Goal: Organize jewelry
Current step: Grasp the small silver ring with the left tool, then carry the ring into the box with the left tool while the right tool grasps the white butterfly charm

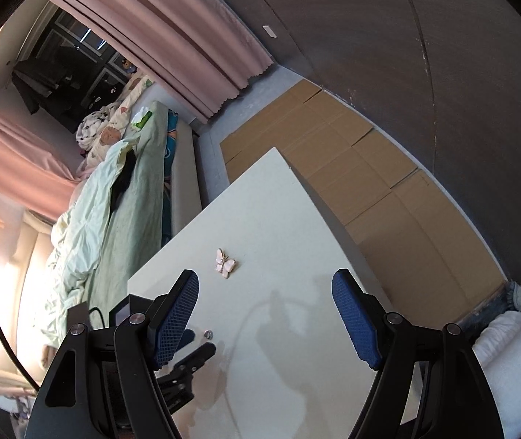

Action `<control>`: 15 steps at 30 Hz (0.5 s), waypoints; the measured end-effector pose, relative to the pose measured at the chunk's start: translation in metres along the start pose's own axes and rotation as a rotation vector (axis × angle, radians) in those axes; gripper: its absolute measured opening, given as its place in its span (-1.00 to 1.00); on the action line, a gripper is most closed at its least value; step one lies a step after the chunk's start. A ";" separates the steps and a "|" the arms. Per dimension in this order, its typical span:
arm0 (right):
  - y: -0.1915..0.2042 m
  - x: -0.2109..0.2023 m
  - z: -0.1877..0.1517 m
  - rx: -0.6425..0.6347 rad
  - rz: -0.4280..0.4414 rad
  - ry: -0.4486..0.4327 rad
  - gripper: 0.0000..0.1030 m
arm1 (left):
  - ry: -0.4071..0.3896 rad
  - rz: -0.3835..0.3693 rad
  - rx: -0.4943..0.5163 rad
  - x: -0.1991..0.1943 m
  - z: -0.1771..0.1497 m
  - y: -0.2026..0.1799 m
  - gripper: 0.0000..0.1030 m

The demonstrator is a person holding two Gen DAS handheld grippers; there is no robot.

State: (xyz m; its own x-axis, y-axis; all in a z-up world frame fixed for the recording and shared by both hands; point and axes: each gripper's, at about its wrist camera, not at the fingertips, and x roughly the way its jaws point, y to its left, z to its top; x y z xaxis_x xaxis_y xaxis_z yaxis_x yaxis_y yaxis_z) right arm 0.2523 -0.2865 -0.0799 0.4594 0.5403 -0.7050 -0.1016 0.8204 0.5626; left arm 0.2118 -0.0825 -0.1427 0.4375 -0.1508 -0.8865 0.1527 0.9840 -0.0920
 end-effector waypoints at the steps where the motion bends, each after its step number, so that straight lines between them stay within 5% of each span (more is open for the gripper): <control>1: 0.000 0.001 0.000 -0.001 0.001 0.001 0.48 | -0.001 0.009 0.009 0.003 0.000 -0.001 -0.21; 7: -0.001 0.003 0.004 -0.017 -0.020 0.011 0.48 | -0.014 0.035 0.043 0.012 -0.001 -0.002 -0.27; 12: 0.000 0.011 0.004 -0.039 -0.050 0.035 0.48 | -0.020 0.037 0.021 0.011 -0.002 0.006 -0.75; 15: 0.002 0.015 0.002 -0.053 -0.053 0.048 0.48 | -0.012 0.011 0.006 0.008 -0.001 0.011 -0.75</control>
State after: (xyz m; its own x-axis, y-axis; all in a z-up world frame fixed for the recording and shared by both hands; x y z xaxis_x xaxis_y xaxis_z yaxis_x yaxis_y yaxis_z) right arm 0.2609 -0.2767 -0.0887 0.4225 0.5030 -0.7540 -0.1251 0.8563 0.5012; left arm 0.2165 -0.0724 -0.1517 0.4497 -0.1408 -0.8820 0.1533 0.9850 -0.0791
